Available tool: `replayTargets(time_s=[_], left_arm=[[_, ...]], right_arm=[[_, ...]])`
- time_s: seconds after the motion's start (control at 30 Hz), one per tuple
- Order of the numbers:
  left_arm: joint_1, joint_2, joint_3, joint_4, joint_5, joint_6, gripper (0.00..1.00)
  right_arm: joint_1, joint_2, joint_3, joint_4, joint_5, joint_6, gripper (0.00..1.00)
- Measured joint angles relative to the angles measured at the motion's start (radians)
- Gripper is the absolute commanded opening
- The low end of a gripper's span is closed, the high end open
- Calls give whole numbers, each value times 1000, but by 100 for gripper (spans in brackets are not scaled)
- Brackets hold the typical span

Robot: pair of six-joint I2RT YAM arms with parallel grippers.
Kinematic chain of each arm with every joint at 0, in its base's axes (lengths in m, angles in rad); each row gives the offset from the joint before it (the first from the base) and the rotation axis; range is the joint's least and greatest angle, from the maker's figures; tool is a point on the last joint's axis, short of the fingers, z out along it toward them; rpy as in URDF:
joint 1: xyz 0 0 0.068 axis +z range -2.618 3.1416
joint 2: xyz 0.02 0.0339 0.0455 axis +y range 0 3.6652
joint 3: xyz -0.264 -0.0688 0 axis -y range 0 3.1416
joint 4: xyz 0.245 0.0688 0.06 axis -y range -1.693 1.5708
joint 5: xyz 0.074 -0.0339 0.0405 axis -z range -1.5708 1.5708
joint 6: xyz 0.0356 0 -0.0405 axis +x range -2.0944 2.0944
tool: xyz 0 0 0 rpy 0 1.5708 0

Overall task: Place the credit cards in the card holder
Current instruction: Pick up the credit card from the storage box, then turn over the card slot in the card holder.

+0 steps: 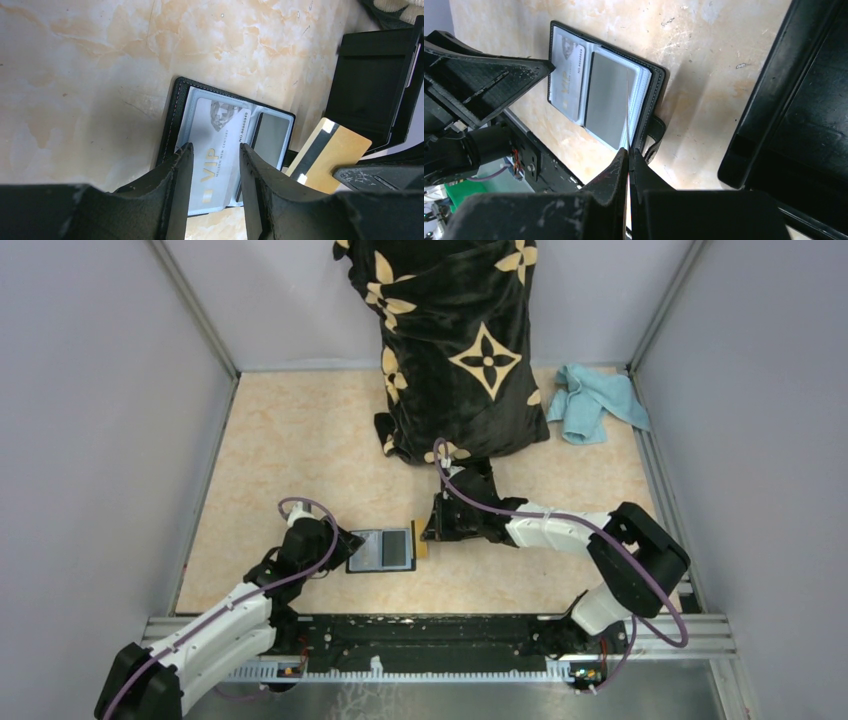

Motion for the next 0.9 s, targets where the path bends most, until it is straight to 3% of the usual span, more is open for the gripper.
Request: replayTargets(time_s=[0.9], left_arm=[[0,18,0,11,0,0,46]], right_arm=[[0,42,-3,68,-24,62,0]])
